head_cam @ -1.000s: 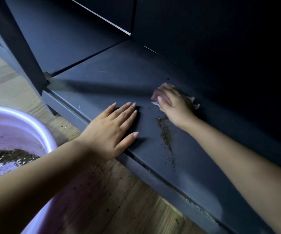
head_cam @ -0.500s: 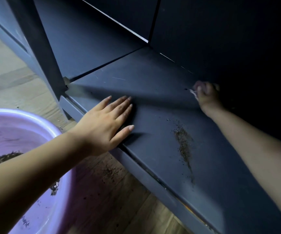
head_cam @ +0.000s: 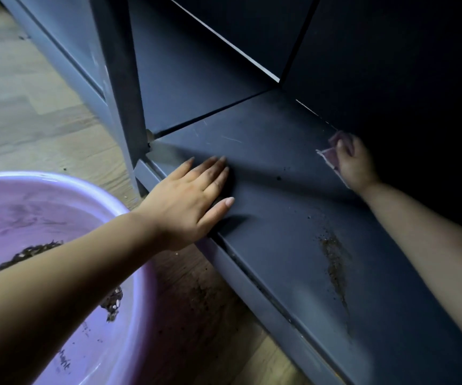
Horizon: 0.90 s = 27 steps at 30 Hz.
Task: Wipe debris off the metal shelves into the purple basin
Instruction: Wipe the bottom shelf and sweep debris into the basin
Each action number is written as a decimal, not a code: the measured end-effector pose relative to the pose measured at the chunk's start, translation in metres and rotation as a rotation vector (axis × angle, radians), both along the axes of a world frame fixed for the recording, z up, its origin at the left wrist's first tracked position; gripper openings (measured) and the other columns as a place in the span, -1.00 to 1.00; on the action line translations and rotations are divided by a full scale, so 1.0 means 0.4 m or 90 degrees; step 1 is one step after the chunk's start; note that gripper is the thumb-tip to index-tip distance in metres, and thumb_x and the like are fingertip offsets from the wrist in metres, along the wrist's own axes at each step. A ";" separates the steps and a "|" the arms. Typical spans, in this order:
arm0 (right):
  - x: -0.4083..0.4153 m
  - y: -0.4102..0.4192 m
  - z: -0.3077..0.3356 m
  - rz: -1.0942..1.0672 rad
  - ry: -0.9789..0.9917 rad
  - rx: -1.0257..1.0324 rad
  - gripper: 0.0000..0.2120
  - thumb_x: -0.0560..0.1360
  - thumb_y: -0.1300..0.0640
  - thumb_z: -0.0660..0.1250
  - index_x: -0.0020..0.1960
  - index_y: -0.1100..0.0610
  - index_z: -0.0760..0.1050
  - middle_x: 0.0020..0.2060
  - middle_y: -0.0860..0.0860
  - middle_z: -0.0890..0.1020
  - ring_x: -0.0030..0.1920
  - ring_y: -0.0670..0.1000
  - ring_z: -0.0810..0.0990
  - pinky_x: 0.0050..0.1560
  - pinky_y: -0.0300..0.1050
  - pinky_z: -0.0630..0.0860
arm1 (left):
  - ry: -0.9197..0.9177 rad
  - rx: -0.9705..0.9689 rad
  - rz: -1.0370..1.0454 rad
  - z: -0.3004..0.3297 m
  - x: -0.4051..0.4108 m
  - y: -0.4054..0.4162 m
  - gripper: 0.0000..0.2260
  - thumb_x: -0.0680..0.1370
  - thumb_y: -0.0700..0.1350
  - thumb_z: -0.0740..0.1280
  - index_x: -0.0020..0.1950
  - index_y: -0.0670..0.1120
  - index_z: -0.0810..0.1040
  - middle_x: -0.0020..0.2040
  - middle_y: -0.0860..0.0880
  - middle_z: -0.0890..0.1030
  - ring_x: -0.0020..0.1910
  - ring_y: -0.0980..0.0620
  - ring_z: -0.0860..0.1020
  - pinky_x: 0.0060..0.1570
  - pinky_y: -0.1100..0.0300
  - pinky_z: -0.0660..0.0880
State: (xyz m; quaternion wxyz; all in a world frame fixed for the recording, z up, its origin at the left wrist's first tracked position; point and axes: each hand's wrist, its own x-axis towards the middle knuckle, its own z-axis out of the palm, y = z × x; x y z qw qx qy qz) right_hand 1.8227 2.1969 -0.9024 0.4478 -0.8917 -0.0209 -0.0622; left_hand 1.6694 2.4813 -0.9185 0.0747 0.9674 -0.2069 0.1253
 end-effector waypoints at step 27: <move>0.071 0.259 -0.003 0.260 0.003 -0.200 -0.76 0.55 0.17 0.22 0.18 0.10 0.54 0.31 0.03 0.43 0.39 -0.02 0.30 0.43 -0.15 0.16 | 0.007 -0.055 0.028 -0.009 0.011 0.022 -0.31 0.64 0.16 -0.20 0.34 -0.31 0.46 0.34 -0.26 0.46 0.35 -0.19 0.43 0.31 -0.01 0.14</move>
